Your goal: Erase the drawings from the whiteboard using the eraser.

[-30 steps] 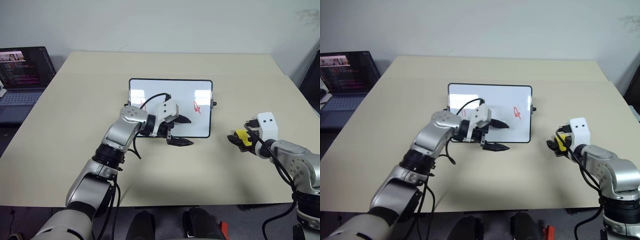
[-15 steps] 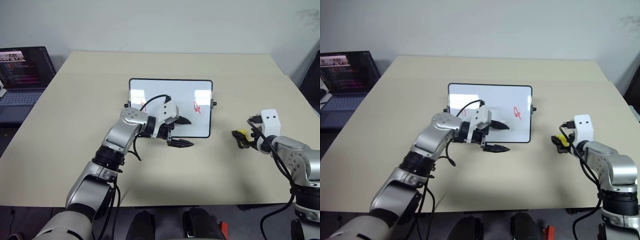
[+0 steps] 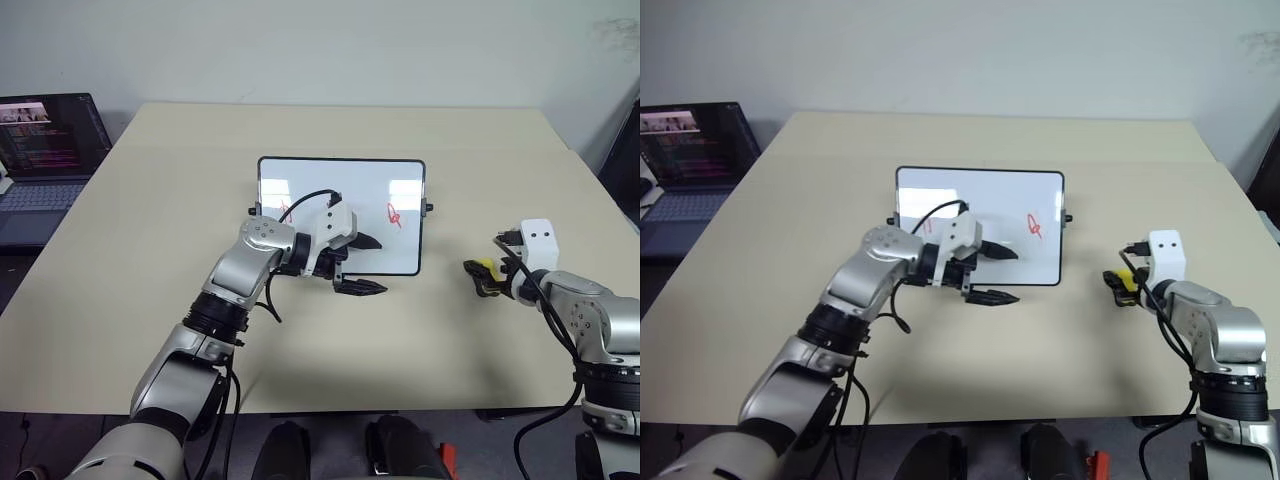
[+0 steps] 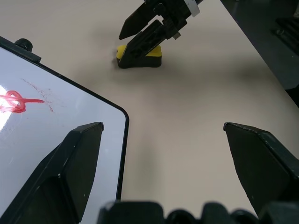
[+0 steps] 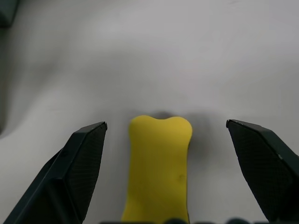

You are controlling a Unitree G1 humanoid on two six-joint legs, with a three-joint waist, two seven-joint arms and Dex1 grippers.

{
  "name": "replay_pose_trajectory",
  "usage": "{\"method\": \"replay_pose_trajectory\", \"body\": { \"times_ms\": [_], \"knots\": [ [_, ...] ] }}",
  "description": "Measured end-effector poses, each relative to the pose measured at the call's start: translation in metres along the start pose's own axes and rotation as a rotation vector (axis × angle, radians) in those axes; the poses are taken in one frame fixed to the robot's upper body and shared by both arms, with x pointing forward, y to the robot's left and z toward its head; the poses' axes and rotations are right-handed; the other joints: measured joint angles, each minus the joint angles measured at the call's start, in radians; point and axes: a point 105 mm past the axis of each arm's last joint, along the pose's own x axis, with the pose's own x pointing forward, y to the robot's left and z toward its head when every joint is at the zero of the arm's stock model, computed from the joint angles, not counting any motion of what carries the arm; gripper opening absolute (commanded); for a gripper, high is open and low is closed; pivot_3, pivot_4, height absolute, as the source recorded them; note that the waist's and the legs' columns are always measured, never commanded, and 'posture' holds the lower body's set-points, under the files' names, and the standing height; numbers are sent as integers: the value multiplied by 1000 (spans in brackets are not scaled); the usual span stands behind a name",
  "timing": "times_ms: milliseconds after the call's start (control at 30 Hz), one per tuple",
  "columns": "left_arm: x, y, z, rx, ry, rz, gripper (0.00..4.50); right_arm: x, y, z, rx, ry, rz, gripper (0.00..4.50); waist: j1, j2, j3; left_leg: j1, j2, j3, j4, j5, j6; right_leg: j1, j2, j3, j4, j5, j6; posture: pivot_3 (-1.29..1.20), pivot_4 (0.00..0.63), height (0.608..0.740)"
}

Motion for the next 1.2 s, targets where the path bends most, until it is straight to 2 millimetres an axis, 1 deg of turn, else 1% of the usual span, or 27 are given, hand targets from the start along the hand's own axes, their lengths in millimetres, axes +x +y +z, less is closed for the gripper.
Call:
{"method": "replay_pose_trajectory", "body": {
  "times_ms": [100, 167, 200, 233, 333, 400, 433, 467, 533, 767, 967, 1067, 1200],
  "knots": [
    [-1, 0, -1, 0, 4, 3, 4500, 1, -2, -2, 3, 7, -9, 4481, 0, 0, 0, 0, 0, 0, 0, 0, 0, 0, 0, 0, 0, 0, 0, 0, 150, 740],
    [-2, 0, -2, -1, 5, 4, 4500, 2, -2, -3, 6, 7, -7, 4104, 0, 0, 0, 0, 0, 0, 0, 0, 0, 0, 0, 0, 0, 0, 0, 0, 150, 740],
    [-2, 0, -2, 0, 6, 5, 4500, 2, -2, -3, 6, 6, -6, 3866, 0, 0, 0, 0, 0, 0, 0, 0, 0, 0, 0, 0, 0, 0, 0, 0, 150, 740],
    [-2, 0, -1, 2, 7, 5, 4500, 2, -2, -3, 7, 6, -6, 3533, 0, 0, 0, 0, 0, 0, 0, 0, 0, 0, 0, 0, 0, 0, 0, 0, 150, 740],
    [-3, 0, -1, 5, 8, 9, 4500, 3, -2, -4, 9, 10, -6, 2463, 0, 0, 0, 0, 0, 0, 0, 0, 0, 0, 0, 0, 0, 0, 0, 0, 150, 740],
    [-3, -1, -2, 5, 8, 10, 4500, 3, -2, -4, 9, 10, -6, 1674, 0, 0, 0, 0, 0, 0, 0, 0, 0, 0, 0, 0, 0, 0, 0, 0, 150, 740],
    [-3, -1, -2, 5, 7, 10, 4500, 3, -2, -4, 9, 9, -6, 1390, 0, 0, 0, 0, 0, 0, 0, 0, 0, 0, 0, 0, 0, 0, 0, 0, 150, 740],
    [-3, -1, -2, 4, 7, 10, 4500, 3, -2, -3, 9, 8, -6, 1220, 0, 0, 0, 0, 0, 0, 0, 0, 0, 0, 0, 0, 0, 0, 0, 0, 150, 740],
    [-3, -2, -4, 1, 8, 12, 4500, 3, -2, -3, 9, 7, -5, 1139, 0, 0, 0, 0, 0, 0, 0, 0, 0, 0, 0, 0, 0, 0, 0, 0, 150, 740],
    [-6, -2, -7, -8, 17, 27, 4500, 3, -1, -3, 11, 4, -3, 1120, 0, 0, 0, 0, 0, 0, 0, 0, 0, 0, 0, 0, 0, 0, 0, 0, 150, 740],
    [-15, -6, -18, -82, 26, 61, 4500, 2, 2, -2, 1, -21, 6, 1120, -1, 0, 0, 0, 1, 0, 0, 0, 0, 0, 0, 0, 0, 0, 0, 0, 150, 740],
    [-25, -10, -18, -117, 9, 101, 4500, -6, 10, -1, -35, -65, 46, 1120, -1, 0, 0, 0, 2, -1, 0, 0, 0, 0, 0, 0, 0, 0, 0, 0, 150, 740],
    [-42, -13, -18, -173, -22, 192, 4500, -24, 30, -2, -118, -128, 128, 1115, 0, 0, 0, 0, 2, -1, 0, 0, 0, 0, -1, 0, 0, 0, 0, 0, 150, 740]
  ]
}}
